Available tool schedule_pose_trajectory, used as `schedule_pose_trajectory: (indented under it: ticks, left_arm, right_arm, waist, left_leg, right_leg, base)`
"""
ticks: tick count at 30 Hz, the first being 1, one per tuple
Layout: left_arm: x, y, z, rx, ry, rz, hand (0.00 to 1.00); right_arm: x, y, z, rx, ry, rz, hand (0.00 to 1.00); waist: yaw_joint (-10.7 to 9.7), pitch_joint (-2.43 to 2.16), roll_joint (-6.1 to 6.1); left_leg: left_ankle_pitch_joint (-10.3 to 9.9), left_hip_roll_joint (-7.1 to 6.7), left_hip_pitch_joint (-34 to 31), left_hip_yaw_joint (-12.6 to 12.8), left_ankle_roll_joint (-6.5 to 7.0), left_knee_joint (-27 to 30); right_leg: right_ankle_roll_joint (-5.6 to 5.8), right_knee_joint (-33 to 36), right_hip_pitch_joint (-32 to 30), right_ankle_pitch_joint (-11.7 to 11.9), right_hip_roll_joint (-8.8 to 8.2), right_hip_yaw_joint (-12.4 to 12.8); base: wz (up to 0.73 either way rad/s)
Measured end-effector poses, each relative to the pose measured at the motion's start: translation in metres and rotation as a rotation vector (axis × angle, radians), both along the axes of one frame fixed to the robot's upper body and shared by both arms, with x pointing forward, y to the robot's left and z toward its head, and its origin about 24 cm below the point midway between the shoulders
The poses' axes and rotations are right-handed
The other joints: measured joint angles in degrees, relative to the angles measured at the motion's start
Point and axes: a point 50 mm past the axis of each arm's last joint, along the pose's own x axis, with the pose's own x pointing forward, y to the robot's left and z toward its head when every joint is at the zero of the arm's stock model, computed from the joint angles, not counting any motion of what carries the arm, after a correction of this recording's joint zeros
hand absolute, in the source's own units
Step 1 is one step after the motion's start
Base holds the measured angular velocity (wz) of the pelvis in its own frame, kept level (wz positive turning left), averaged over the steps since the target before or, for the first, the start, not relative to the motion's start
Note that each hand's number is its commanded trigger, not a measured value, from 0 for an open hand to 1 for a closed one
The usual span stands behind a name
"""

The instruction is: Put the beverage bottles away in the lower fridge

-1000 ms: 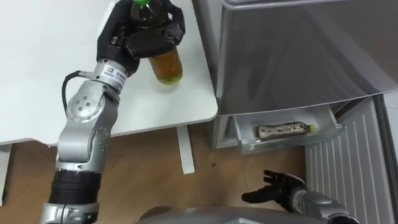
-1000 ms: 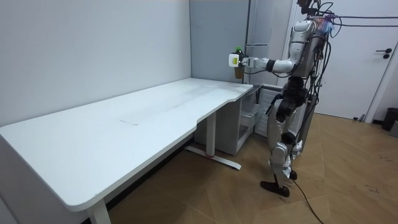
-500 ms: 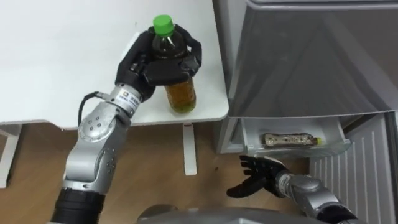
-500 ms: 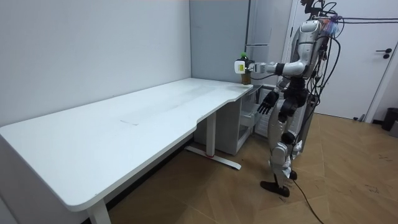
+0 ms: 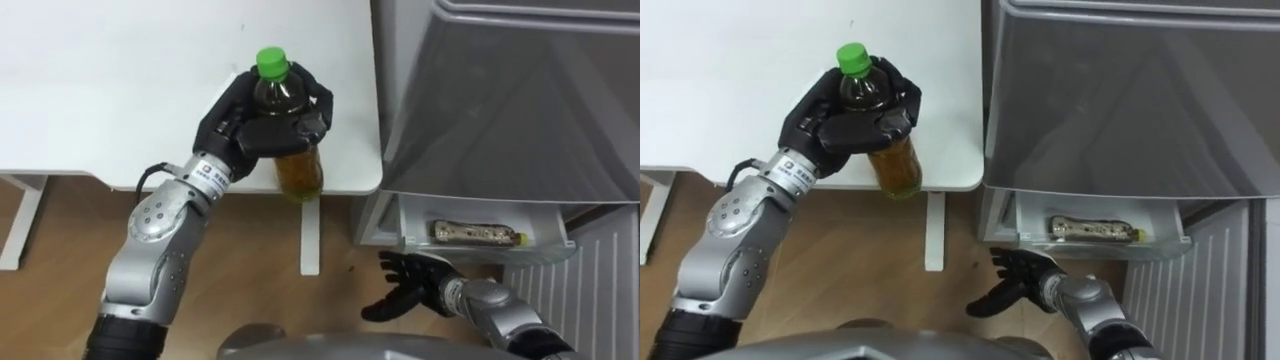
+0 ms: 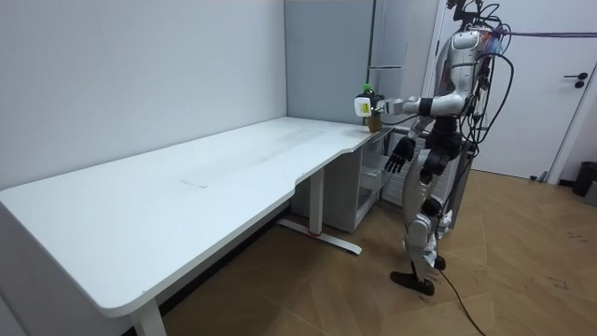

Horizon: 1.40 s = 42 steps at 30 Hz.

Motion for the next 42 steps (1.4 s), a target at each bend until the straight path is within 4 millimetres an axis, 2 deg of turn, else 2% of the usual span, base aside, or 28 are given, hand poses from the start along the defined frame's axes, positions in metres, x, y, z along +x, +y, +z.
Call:
schedule_pose_trajectory:
  ticks: [7, 15, 20, 27, 32, 42]
  left_arm:
    - [-0.002, -0.007, -0.001, -0.017, 0.001, -0.043, 1.0]
    - [-0.005, -0.008, -0.003, -0.036, 0.012, -0.059, 1.0]
    - [-0.018, -0.006, -0.016, -0.049, 0.083, -0.067, 1.0]
    - [-0.028, 0.0, -0.028, -0.014, 0.155, -0.067, 1.0]
    - [-0.031, 0.004, -0.035, -0.002, 0.188, -0.06, 1.0]
    - [-0.031, 0.002, -0.035, -0.017, 0.186, -0.077, 1.0]
  right_arm:
    - [0.0, 0.0, 0.0, 0.009, 0.004, 0.006, 0.0]
    - [0.0, 0.001, 0.0, 0.011, 0.017, 0.006, 0.0]
    - [0.004, 0.003, 0.003, 0.027, 0.003, 0.016, 0.0]
    - [0.006, 0.006, 0.005, 0.055, -0.002, 0.026, 0.0]
    - [0.009, 0.008, 0.007, 0.067, -0.017, 0.032, 0.0]
    - [0.01, 0.011, 0.009, 0.106, -0.02, 0.056, 0.0]
  waist:
    - [1.28, 0.01, 0.01]
    - [1.46, 0.18, 0.3]
    - [1.13, 0.14, 0.57]
    - [0.92, 0.34, 0.96]
    - [0.89, 0.55, 1.91]
    - [0.57, 0.3, 2.43]
  left_leg:
    - [-0.01, -0.14, -0.41, -0.63, -0.01, 0.28]
    - [-0.02, -0.29, -0.29, -1.2, -0.02, 0.14]
    - [-0.03, -0.47, -0.3, -1.78, -0.04, 0.31]
    - [-0.06, -0.94, -1.5, -3.2, 0.01, 1.12]
    - [-0.24, -1.12, -2.02, -3.57, 0.27, 1.73]
    - [-0.29, -1.26, -2.88, -3.61, 0.36, 2.87]
  right_leg:
    - [0.02, 0.07, 0.1, -0.27, -0.1, -0.71]
    - [0.08, 0.06, 0.76, -0.51, -0.2, -1.6]
    - [0.09, 0.09, 1.08, -0.8, -0.35, -2.34]
    - [0.25, 0.31, 1.01, -0.9, -0.6, -3.74]
    - [0.47, 1.0, 0.91, -1.04, -0.79, -3.95]
    - [0.54, 0.98, 0.58, -1.42, -0.82, -3.94]
  base:
    - [0.06]
    - [0.05]
    - [0.08]
    - [0.13]
    - [0.05]
    - [0.01]
